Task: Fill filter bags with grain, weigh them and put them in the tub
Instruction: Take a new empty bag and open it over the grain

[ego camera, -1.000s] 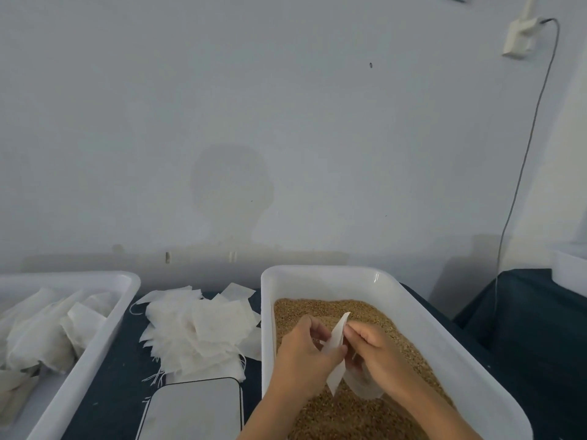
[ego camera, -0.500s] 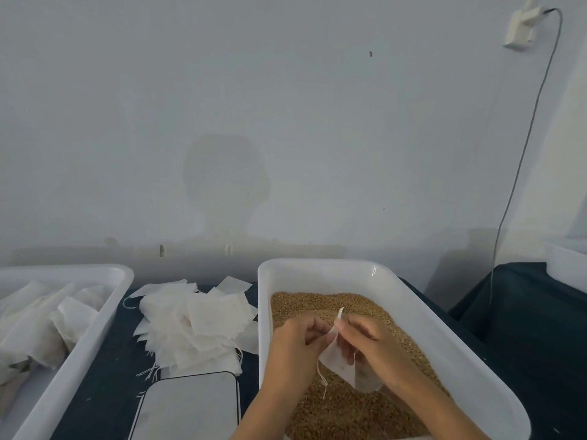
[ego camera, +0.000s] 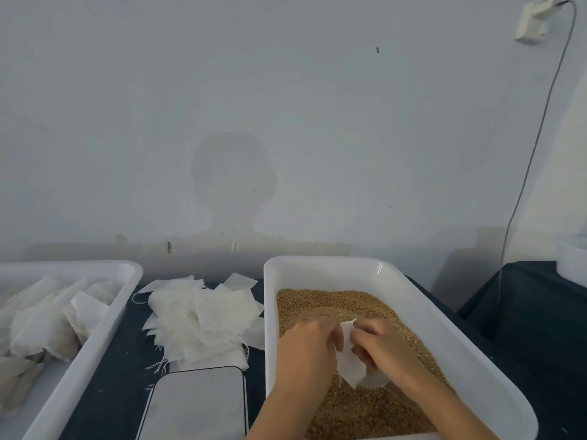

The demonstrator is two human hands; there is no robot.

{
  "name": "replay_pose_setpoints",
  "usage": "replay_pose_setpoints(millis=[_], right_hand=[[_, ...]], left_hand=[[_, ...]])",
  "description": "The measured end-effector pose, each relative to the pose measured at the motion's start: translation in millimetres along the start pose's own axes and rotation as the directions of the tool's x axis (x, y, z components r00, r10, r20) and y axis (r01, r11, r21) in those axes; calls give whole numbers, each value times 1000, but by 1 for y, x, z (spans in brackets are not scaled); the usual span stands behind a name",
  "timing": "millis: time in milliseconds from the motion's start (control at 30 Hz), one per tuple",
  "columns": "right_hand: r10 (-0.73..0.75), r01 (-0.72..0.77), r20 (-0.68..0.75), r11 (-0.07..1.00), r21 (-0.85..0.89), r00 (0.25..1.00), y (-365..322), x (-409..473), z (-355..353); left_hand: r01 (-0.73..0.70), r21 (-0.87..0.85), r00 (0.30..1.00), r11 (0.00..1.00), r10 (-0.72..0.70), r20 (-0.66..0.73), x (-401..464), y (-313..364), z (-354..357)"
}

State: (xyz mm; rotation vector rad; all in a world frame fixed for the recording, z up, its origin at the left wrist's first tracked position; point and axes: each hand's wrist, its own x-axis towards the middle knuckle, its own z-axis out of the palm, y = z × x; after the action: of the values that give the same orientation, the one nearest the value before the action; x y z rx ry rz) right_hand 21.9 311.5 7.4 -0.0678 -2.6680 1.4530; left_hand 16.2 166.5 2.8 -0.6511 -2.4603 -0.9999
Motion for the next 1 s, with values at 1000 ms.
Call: replay_pose_setpoints(millis=[1000], right_hand=[[106, 33, 118, 588, -808, 987, 1, -17, -52]], left_hand=[[103, 163, 965, 981, -60, -254, 1, 8, -8]])
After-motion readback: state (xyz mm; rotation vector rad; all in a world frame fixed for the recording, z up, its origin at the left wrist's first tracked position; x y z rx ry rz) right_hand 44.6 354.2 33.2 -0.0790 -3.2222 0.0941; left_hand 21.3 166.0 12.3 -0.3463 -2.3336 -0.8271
